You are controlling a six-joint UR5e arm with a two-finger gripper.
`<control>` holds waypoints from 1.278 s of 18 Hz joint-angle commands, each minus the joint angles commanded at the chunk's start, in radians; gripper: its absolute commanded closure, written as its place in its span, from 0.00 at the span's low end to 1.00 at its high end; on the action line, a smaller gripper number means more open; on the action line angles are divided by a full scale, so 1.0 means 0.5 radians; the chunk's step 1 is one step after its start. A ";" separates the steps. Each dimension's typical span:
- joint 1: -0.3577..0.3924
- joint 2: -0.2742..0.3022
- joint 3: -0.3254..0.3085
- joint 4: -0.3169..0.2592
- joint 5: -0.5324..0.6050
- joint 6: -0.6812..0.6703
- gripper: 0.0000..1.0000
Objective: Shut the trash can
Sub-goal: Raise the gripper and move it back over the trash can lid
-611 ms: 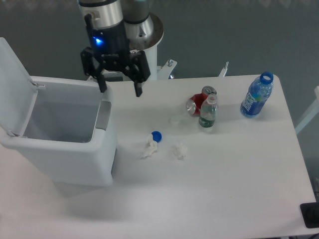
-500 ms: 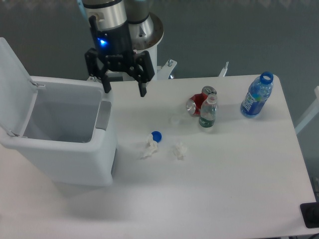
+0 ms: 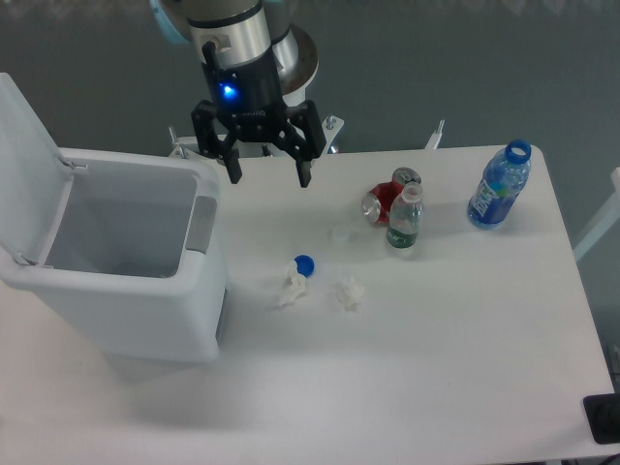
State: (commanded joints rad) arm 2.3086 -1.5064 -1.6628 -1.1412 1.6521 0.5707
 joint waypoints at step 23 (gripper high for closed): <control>-0.061 0.304 0.215 -0.055 -0.589 -1.055 0.00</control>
State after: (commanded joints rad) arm 2.2780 -1.3545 -1.5555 -1.1689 1.3577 0.0433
